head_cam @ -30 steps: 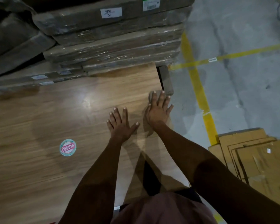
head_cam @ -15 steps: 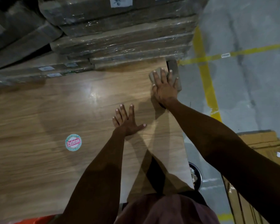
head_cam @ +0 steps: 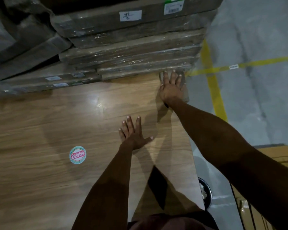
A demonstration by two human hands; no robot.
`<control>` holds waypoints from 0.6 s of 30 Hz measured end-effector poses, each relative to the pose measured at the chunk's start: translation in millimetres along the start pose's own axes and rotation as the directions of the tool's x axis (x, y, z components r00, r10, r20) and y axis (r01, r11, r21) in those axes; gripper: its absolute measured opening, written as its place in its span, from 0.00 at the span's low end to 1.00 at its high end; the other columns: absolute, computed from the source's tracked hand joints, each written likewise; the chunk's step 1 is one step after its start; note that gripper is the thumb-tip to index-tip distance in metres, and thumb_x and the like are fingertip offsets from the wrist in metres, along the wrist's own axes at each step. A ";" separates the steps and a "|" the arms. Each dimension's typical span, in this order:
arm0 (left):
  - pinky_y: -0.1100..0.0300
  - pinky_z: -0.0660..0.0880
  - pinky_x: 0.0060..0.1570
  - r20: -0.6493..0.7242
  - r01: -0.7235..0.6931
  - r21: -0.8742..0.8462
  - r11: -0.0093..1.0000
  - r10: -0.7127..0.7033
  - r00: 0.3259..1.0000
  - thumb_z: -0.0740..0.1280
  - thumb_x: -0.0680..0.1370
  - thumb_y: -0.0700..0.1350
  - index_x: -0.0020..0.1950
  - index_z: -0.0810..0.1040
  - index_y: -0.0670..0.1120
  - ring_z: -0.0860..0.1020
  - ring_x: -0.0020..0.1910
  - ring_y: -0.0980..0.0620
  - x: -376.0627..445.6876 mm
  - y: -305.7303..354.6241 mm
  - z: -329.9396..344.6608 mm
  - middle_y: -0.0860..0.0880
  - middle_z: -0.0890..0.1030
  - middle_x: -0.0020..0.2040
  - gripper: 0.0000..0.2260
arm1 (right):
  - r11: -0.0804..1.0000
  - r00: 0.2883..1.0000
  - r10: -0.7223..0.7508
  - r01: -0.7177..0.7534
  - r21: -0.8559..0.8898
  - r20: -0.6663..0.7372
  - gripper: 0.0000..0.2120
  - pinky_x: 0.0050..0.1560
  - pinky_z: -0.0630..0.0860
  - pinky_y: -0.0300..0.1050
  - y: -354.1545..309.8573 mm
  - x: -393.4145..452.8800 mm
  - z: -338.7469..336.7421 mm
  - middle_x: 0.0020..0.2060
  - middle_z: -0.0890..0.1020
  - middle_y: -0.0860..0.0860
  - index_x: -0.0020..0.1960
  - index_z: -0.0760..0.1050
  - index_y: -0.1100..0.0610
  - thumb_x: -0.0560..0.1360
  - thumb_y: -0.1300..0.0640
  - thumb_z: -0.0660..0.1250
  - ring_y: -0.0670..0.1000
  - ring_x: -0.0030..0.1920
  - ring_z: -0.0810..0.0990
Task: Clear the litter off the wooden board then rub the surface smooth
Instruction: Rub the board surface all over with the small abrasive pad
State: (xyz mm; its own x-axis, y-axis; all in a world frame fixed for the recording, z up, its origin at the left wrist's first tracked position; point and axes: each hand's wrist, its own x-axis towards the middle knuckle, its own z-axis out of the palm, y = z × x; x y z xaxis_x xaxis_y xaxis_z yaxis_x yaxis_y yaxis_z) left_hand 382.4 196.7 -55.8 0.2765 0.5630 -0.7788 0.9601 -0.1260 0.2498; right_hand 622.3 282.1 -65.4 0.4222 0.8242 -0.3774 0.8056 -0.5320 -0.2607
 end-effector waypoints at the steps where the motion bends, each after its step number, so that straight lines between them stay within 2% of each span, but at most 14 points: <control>1: 0.36 0.30 0.73 0.001 -0.003 -0.004 1.000 0.003 1.000 0.63 0.73 0.74 0.79 0.27 0.60 0.22 0.75 0.38 -1.1 0.0 -0.4 0.45 0.17 0.73 0.52 | 1.000 1.000 0.002 -0.002 0.006 0.007 0.31 0.79 0.45 0.72 -4.9 -4.1 3.7 0.84 0.39 0.56 0.84 0.39 0.47 0.86 0.47 0.49 0.66 0.82 0.39; 6: 0.37 0.30 0.73 0.002 -0.033 -0.028 0.999 0.033 0.999 0.64 0.74 0.73 0.79 0.28 0.59 0.22 0.75 0.39 -6.6 1.0 -3.7 0.45 0.18 0.74 0.52 | 0.996 0.997 -0.074 0.075 -0.044 0.020 0.32 0.79 0.46 0.70 -3.8 -41.7 22.6 0.84 0.39 0.56 0.84 0.38 0.48 0.85 0.47 0.48 0.64 0.83 0.40; 8: 0.37 0.29 0.73 -0.012 -0.040 -0.027 0.999 0.039 0.999 0.64 0.74 0.73 0.79 0.28 0.59 0.22 0.75 0.39 -5.8 0.3 -2.6 0.45 0.18 0.74 0.52 | 0.999 0.999 -0.042 0.042 -0.026 -0.007 0.31 0.79 0.47 0.70 3.4 -59.0 27.4 0.84 0.40 0.55 0.84 0.38 0.48 0.86 0.48 0.48 0.63 0.83 0.41; 12: 0.36 0.29 0.72 -0.031 -0.071 -0.050 0.996 0.069 0.997 0.66 0.73 0.72 0.80 0.29 0.59 0.21 0.74 0.39 -6.3 -3.4 0.5 0.45 0.18 0.74 0.53 | 0.992 0.993 0.112 -0.111 0.054 -0.034 0.30 0.78 0.49 0.70 20.4 -102.0 36.7 0.84 0.42 0.56 0.84 0.40 0.47 0.86 0.49 0.49 0.63 0.83 0.44; 18: 0.37 0.30 0.73 -0.070 -0.098 -0.041 0.994 0.095 0.993 0.64 0.74 0.73 0.80 0.29 0.59 0.22 0.74 0.38 -10.5 -4.6 2.1 0.45 0.18 0.74 0.51 | 0.996 0.998 0.066 -0.067 -0.058 -0.024 0.30 0.78 0.51 0.68 35.5 -195.7 70.4 0.84 0.42 0.58 0.84 0.40 0.48 0.86 0.49 0.49 0.64 0.83 0.45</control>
State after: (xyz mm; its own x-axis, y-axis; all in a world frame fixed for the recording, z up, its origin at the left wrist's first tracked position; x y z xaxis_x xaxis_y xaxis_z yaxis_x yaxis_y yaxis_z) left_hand 375.2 189.7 -50.0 0.3633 0.6042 -0.7092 0.9257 -0.1476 0.3484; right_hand 539.0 88.2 -63.4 0.4843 0.7919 -0.3720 0.7981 -0.5740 -0.1829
